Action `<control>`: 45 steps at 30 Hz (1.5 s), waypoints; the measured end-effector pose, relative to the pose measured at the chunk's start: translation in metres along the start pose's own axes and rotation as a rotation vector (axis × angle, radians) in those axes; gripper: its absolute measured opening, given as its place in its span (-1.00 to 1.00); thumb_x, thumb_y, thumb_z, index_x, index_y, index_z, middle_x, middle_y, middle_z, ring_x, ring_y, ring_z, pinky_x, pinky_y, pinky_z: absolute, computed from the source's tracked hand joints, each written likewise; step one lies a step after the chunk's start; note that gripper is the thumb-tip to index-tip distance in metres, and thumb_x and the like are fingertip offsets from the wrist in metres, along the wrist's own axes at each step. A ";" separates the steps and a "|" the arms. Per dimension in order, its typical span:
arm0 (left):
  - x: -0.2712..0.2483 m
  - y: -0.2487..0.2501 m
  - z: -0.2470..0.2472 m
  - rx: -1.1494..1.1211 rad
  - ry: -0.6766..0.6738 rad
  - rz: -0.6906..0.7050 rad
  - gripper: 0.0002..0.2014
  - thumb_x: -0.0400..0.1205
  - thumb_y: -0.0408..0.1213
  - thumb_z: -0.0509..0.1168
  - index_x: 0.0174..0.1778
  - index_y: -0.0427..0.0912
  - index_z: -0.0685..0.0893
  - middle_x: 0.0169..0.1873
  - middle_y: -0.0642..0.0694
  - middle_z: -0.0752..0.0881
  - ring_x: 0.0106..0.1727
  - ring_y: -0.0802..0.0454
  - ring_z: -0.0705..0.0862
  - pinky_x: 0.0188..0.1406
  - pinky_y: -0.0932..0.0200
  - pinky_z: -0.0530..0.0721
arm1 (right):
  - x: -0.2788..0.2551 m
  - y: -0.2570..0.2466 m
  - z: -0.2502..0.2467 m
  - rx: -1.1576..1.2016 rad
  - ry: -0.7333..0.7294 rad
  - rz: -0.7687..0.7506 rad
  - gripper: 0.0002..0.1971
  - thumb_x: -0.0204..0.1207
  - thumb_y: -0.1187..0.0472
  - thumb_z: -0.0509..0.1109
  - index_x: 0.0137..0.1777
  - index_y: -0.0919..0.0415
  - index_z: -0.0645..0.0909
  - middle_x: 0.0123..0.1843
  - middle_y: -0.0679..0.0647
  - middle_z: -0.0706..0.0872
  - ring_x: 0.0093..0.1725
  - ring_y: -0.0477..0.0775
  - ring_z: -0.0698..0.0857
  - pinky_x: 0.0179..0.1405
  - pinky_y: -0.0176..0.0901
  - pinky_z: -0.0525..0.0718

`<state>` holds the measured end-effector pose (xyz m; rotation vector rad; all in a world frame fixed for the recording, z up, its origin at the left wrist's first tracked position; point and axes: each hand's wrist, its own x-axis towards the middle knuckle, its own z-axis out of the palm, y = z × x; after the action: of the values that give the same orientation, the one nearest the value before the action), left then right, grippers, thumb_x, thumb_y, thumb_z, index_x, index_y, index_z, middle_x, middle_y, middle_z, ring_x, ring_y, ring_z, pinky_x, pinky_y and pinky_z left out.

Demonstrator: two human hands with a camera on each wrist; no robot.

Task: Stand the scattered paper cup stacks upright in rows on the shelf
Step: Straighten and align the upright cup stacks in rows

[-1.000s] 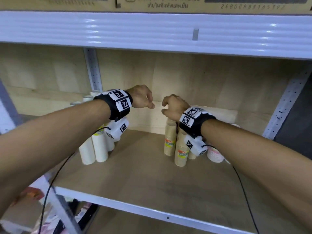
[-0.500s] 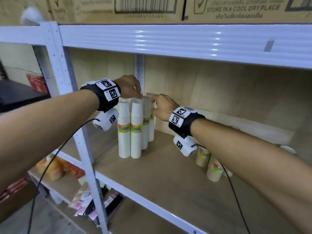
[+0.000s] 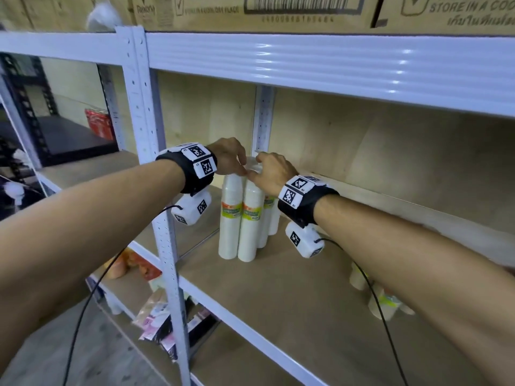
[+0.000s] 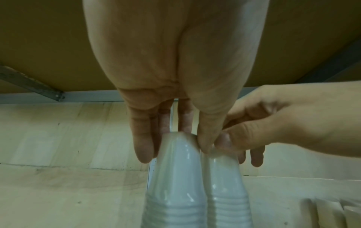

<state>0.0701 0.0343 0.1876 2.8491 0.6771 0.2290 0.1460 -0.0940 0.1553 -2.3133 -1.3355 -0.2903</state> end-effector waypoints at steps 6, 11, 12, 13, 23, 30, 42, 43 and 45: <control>0.004 -0.005 0.003 -0.038 -0.041 -0.020 -0.71 0.53 -0.21 0.49 0.16 -0.15 0.75 0.06 -0.15 0.70 -0.31 -0.02 0.69 -0.39 0.17 0.67 | 0.005 -0.002 0.006 0.026 -0.045 0.032 -0.65 0.57 0.10 0.36 0.32 0.19 0.64 0.32 0.12 0.71 0.25 0.20 0.71 0.16 -0.05 0.69; 0.003 -0.002 0.000 -0.051 -0.088 -0.025 -0.62 0.49 -0.27 0.52 0.23 -0.22 0.74 0.08 -0.20 0.73 -0.04 -0.20 0.78 -0.12 -0.01 0.80 | 0.006 -0.003 0.003 0.012 -0.070 0.053 -0.62 0.51 0.09 0.40 0.29 0.23 0.63 0.36 0.13 0.69 0.24 0.21 0.70 0.15 -0.03 0.72; 0.003 -0.001 -0.001 -0.048 -0.108 -0.030 -0.61 0.49 -0.28 0.53 0.24 -0.22 0.74 0.09 -0.20 0.73 -0.06 -0.19 0.78 -0.13 0.00 0.80 | 0.006 -0.003 0.002 0.012 -0.077 0.058 -0.62 0.50 0.10 0.41 0.28 0.24 0.62 0.35 0.13 0.69 0.22 0.21 0.70 0.11 -0.04 0.71; 0.003 0.000 -0.002 -0.043 -0.128 -0.031 -0.61 0.49 -0.30 0.53 0.24 -0.23 0.73 0.09 -0.21 0.72 -0.11 -0.18 0.77 -0.16 0.02 0.80 | 0.006 -0.004 0.001 0.013 -0.085 0.065 -0.63 0.50 0.11 0.42 0.26 0.25 0.62 0.31 0.15 0.70 0.18 0.21 0.71 0.05 -0.06 0.71; -0.006 0.018 -0.016 0.032 -0.199 -0.005 -0.65 0.49 -0.31 0.54 0.20 -0.24 0.76 0.12 -0.25 0.75 -0.19 -0.18 0.78 -0.07 0.00 0.79 | -0.008 -0.002 -0.024 0.002 -0.155 0.042 -0.71 0.49 0.18 0.45 0.19 0.25 0.70 0.21 0.18 0.71 0.05 0.17 0.70 -0.18 -0.17 0.56; -0.009 0.051 -0.027 0.037 -0.261 0.077 -0.65 0.51 -0.29 0.54 0.22 -0.23 0.76 0.15 -0.22 0.75 -0.13 -0.19 0.81 -0.11 0.05 0.78 | -0.022 0.016 -0.050 -0.020 -0.183 0.101 -0.69 0.40 0.11 0.52 0.09 0.25 0.73 0.20 0.15 0.73 0.06 0.16 0.72 -0.14 -0.16 0.67; 0.016 0.131 -0.017 0.026 -0.230 0.283 -0.68 0.50 -0.32 0.55 0.16 -0.29 0.77 0.13 -0.20 0.75 -0.31 0.03 0.74 -0.52 0.29 0.68 | -0.049 0.074 -0.098 -0.093 -0.116 0.237 -0.66 0.40 0.09 0.54 0.12 0.22 0.71 0.07 0.10 0.72 -0.06 0.08 0.69 -0.34 -0.25 0.55; 0.020 0.137 -0.013 0.020 -0.222 0.292 -0.69 0.49 -0.33 0.55 0.14 -0.28 0.78 0.12 -0.20 0.76 -0.24 -0.01 0.75 -0.49 0.27 0.69 | -0.051 0.080 -0.101 -0.105 -0.107 0.253 -0.65 0.40 0.08 0.54 0.14 0.23 0.71 0.08 0.10 0.72 -0.05 0.09 0.68 -0.29 -0.23 0.58; 0.026 0.149 -0.007 -0.012 -0.214 0.314 -0.70 0.47 -0.35 0.55 0.12 -0.28 0.78 0.08 -0.17 0.74 -0.26 -0.01 0.73 -0.51 0.26 0.65 | -0.055 0.091 -0.105 -0.111 -0.082 0.289 -0.64 0.42 0.10 0.53 0.17 0.24 0.70 0.11 0.12 0.70 -0.01 0.10 0.68 -0.16 -0.18 0.62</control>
<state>0.1555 -0.0825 0.2313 2.8989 0.1859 -0.0268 0.2009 -0.2255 0.2005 -2.5965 -1.0236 -0.1816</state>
